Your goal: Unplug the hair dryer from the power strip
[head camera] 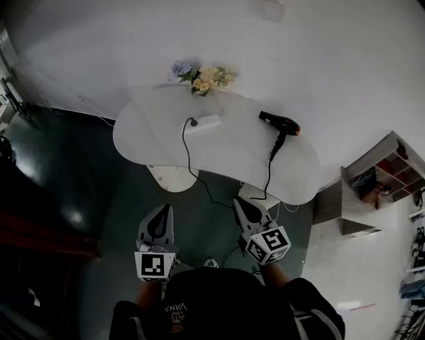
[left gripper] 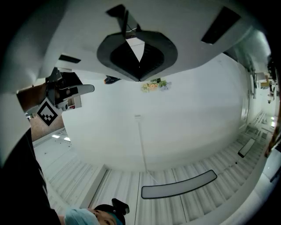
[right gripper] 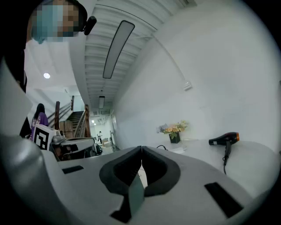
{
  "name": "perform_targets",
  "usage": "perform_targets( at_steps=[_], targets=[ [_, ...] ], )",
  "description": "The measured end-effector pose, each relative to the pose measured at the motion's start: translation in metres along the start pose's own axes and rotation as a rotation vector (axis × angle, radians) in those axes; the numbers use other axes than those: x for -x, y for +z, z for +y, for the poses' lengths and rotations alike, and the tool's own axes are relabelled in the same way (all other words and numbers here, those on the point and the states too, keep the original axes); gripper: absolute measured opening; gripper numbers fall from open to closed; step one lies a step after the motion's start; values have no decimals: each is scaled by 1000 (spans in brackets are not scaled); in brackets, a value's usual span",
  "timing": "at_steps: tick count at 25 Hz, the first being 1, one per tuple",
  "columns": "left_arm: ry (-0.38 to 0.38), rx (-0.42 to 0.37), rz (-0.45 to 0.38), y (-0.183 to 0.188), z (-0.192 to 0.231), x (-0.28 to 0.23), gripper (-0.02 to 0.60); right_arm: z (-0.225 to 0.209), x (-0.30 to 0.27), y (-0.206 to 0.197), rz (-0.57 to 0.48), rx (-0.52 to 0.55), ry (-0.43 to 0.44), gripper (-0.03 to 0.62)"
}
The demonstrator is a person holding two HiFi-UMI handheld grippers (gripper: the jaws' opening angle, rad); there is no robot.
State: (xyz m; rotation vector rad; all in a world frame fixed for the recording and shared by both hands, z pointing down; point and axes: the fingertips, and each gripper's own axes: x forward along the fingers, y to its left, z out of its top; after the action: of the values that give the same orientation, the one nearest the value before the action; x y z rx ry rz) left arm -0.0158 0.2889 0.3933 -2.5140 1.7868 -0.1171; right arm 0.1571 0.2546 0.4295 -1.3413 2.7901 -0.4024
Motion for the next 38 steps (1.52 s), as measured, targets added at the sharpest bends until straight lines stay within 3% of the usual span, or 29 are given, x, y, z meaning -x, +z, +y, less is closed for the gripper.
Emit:
perform_targets(
  at_steps=[10,15,25,38],
  targets=[
    [-1,-40,20,-15,18,-26,18,-23,-28,-1,-15,-54,-13,46],
    [-30,-38,42,-28,49,-56,18,-36,-68,0,6,-81,-53,46],
    [-128,-1,44,-28,117,-140,18,-59,-157,16,-12,-99,-154,46],
    [-260,-20,43,-39,189,-228,18,-83,-239,26,-70,-115,-292,46]
  ],
)
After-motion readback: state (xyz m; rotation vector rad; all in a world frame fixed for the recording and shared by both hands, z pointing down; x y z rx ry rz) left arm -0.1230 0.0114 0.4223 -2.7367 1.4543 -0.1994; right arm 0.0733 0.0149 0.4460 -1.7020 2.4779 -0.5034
